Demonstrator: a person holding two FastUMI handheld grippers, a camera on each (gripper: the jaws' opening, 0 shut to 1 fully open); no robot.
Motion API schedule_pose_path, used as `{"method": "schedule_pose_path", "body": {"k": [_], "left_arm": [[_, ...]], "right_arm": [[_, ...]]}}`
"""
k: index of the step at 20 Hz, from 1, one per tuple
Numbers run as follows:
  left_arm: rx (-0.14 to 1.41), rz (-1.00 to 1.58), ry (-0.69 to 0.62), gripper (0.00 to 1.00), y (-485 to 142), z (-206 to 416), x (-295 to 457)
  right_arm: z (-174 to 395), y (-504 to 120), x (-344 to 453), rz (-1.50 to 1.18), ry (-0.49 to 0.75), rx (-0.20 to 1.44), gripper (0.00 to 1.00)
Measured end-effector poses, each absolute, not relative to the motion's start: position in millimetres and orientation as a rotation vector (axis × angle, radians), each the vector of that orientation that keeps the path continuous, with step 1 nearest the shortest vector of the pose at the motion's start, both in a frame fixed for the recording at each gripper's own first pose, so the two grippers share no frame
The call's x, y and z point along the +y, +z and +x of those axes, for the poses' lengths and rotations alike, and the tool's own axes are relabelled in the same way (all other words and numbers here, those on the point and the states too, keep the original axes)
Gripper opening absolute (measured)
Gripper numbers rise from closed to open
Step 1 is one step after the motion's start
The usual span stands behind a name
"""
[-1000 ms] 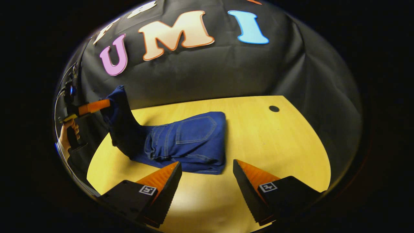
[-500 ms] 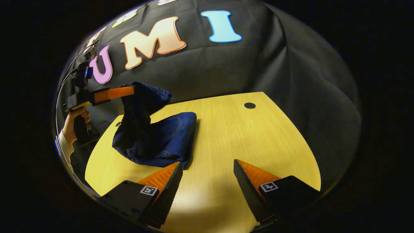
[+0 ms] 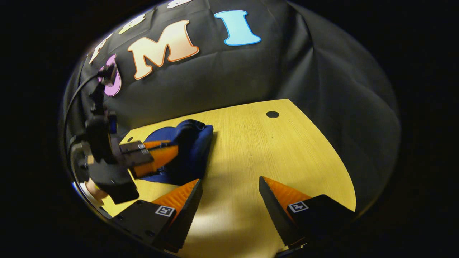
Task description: Grasp the waist and the cuffs of the jeans and fold them to make the two legs overlap; first hold the waist and fold one-third of the jeans toward the cuffs, then hold the cuffs and fold the remaining one-third in the same direction to finish folding.
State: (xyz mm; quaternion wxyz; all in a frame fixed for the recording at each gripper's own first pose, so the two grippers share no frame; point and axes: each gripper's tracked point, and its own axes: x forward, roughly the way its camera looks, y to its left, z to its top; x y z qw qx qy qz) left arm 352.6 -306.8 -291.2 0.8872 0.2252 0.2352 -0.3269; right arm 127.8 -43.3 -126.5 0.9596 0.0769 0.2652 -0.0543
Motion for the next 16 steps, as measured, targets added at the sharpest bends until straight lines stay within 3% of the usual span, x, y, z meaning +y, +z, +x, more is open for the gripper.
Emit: {"method": "schedule_pose_path", "body": {"k": [2, 5, 6, 9, 13, 14, 15, 16], "left_arm": [[0.501, 0.423, -0.733, 0.14, -300.1, 341.2, -320.6], [0.48, 0.348, -0.764, 0.79, -284.4, 322.2, -330.7], [0.462, 0.318, -0.75, 1.0, -273.4, 316.3, -325.5], [0.401, 0.228, -0.637, 0.99, -233.3, 304.9, -288.1], [0.339, 0.164, -0.429, 0.97, -189.0, 302.6, -207.4], [0.323, 0.145, -0.393, 0.97, -181.3, 302.6, -189.4], [0.31, 0.137, -0.359, 0.96, -174.4, 301.9, -172.1], [0.305, 0.135, -0.332, 0.95, -169.3, 299.3, -155.0]], "right_arm": [[124.1, -127.6, -46.4, 0.158, -0.114, 0.537, 0.98], [118.8, -128.8, -44.0, 0.162, -0.105, 0.539, 0.98], [118.4, -126.4, -42.1, 0.16, -0.099, 0.532, 0.94], [120.1, -118.6, -26.4, 0.169, -0.063, 0.502, 0.99], [120.2, -105.2, 11.4, 0.206, 0.019, 0.463, 0.98], [120.7, -101.0, 21.1, 0.212, 0.036, 0.451, 0.94], [121.1, -96.0, 31.7, 0.211, 0.049, 0.438, 0.98], [120.4, -90.8, 41.2, 0.204, 0.059, 0.423, 0.94]]}}
